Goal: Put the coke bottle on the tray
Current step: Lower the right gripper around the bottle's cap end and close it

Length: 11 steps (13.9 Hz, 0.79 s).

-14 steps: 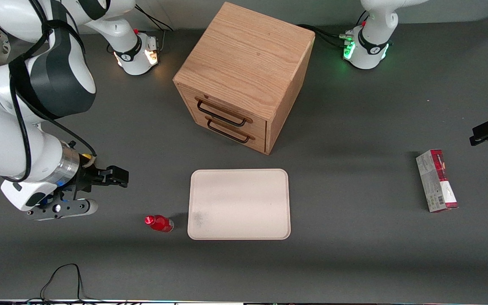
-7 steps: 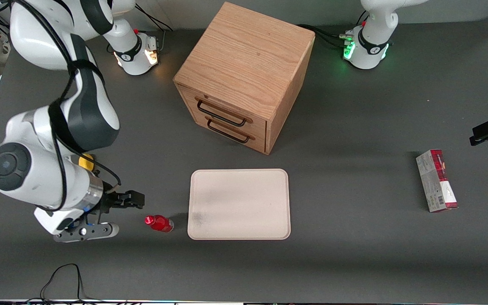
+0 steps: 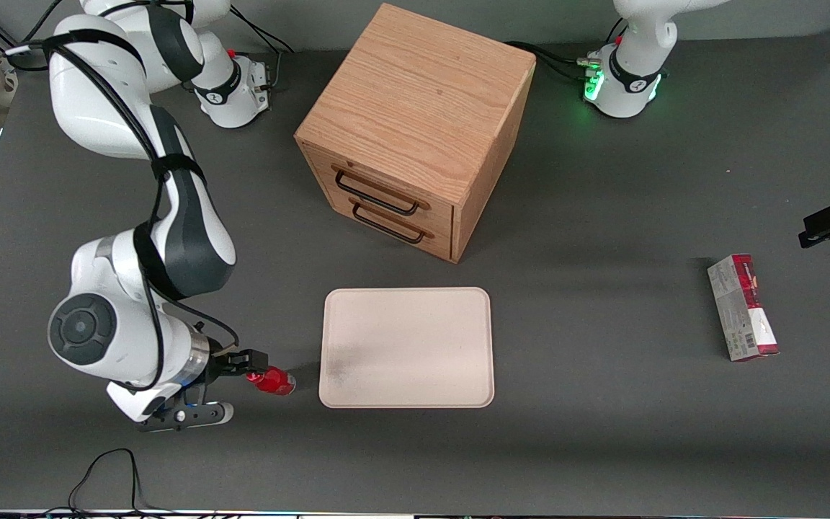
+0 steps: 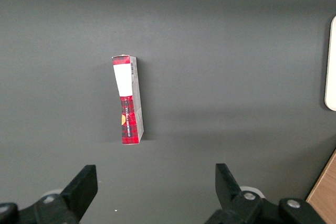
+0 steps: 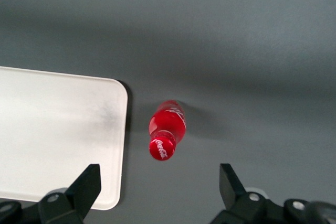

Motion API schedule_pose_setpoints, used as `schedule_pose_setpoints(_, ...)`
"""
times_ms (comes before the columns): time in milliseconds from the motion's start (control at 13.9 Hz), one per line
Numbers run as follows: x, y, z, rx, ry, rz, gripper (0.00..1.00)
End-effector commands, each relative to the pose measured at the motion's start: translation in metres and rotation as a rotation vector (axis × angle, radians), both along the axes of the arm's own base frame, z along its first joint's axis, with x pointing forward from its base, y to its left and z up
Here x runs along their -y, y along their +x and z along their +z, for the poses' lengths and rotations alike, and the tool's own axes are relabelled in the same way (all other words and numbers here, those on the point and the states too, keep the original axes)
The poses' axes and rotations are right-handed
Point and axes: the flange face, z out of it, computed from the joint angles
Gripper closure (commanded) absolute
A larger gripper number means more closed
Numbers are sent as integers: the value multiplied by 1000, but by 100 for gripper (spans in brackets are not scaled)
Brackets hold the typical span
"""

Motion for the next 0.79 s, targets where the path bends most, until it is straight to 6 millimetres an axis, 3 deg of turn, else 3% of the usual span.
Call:
schedule_pose_setpoints(0,-2,7,-22,9,-14,26,0)
schedule_pose_setpoints(287,-3,11,-52,1,-17,28,0)
schedule_pose_setpoints(718,-5,9,-78,-26,-21,34,0)
